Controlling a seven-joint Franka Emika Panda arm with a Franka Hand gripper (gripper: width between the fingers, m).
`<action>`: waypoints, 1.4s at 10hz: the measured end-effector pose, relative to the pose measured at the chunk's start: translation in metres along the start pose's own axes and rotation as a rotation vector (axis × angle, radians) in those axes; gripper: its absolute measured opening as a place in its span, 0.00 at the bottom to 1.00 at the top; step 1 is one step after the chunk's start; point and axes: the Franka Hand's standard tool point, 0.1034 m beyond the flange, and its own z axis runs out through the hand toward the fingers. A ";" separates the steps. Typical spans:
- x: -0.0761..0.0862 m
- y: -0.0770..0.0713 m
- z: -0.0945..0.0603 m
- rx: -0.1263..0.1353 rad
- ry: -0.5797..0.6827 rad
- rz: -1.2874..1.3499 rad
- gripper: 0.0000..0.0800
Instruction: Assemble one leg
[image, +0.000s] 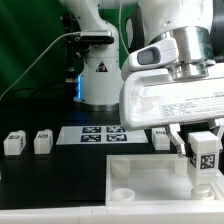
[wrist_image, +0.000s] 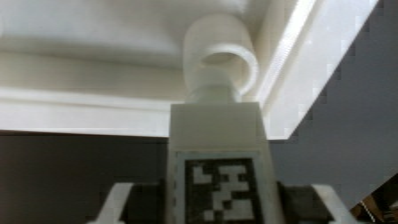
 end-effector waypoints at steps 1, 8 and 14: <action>-0.001 0.000 0.000 0.000 0.001 -0.001 0.36; -0.013 -0.001 0.009 0.001 -0.012 -0.002 0.36; -0.009 0.001 0.010 -0.001 0.008 -0.010 0.36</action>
Offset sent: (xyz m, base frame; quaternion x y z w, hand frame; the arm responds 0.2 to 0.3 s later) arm -0.0143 0.0005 -0.0047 0.0028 -0.0007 -0.0045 1.0000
